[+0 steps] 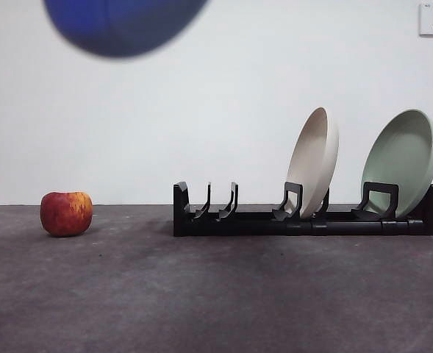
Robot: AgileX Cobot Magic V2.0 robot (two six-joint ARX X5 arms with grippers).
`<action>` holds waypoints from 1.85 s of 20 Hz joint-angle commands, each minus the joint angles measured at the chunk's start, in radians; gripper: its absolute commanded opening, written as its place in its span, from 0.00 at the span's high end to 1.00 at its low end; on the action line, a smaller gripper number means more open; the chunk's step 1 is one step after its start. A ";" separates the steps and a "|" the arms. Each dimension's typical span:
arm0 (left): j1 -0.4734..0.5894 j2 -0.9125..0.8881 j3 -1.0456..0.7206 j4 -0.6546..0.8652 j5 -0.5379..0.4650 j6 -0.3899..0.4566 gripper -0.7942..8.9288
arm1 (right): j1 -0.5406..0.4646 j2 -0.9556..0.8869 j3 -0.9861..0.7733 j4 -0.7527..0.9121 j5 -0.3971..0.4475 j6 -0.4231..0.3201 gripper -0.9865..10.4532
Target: Take the blue plate from the plate rack,put the plate on the table,take the apple from the table,put the apple in the plate
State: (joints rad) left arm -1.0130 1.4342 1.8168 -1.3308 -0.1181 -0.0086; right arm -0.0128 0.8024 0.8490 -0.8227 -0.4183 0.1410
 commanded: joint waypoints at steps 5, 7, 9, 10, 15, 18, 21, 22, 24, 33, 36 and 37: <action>-0.119 0.101 -0.327 0.159 -0.204 -0.024 0.93 | 0.001 -0.002 0.005 0.014 -0.001 -0.014 0.92; -0.142 0.128 -0.437 0.287 -0.187 -0.022 0.93 | 0.000 -0.002 0.005 0.014 -0.001 -0.014 0.92; -0.145 0.183 -0.495 0.315 -0.196 -0.022 0.93 | 0.000 -0.002 0.005 0.014 -0.001 -0.018 0.92; -0.145 0.216 -0.512 0.338 -0.198 -0.019 0.93 | 0.000 -0.002 0.005 0.014 -0.001 -0.025 0.92; -0.146 0.341 -0.518 0.378 -0.190 -0.006 0.93 | 0.000 -0.002 0.005 0.013 -0.001 -0.032 0.91; -0.140 0.383 -0.518 0.387 -0.188 -0.007 0.92 | 0.000 -0.002 0.005 0.011 -0.002 -0.032 0.91; -0.137 0.383 -0.518 0.406 -0.158 -0.017 0.83 | 0.000 -0.002 0.005 0.011 -0.001 -0.032 0.92; -0.135 0.383 -0.518 0.413 -0.142 -0.024 0.71 | 0.000 -0.002 0.005 0.011 -0.001 -0.032 0.92; -0.124 0.383 -0.518 0.422 -0.140 -0.026 0.46 | 0.001 -0.002 0.005 0.007 -0.002 -0.031 0.92; -0.122 0.191 -0.496 0.389 -0.137 -0.101 0.41 | 0.038 0.054 0.057 0.108 -0.027 -0.020 0.79; -0.122 0.031 -0.497 0.359 -0.142 -0.125 0.72 | 0.147 0.168 0.157 0.160 -0.027 -0.014 0.73; -0.121 -0.025 -0.497 0.349 -0.160 -0.142 0.85 | 0.200 0.218 0.205 0.180 -0.024 -0.014 0.68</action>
State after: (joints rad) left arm -1.1370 1.4181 1.3205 -0.9787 -0.2764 -0.1257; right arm 0.1726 1.0100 1.0416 -0.6533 -0.4385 0.1230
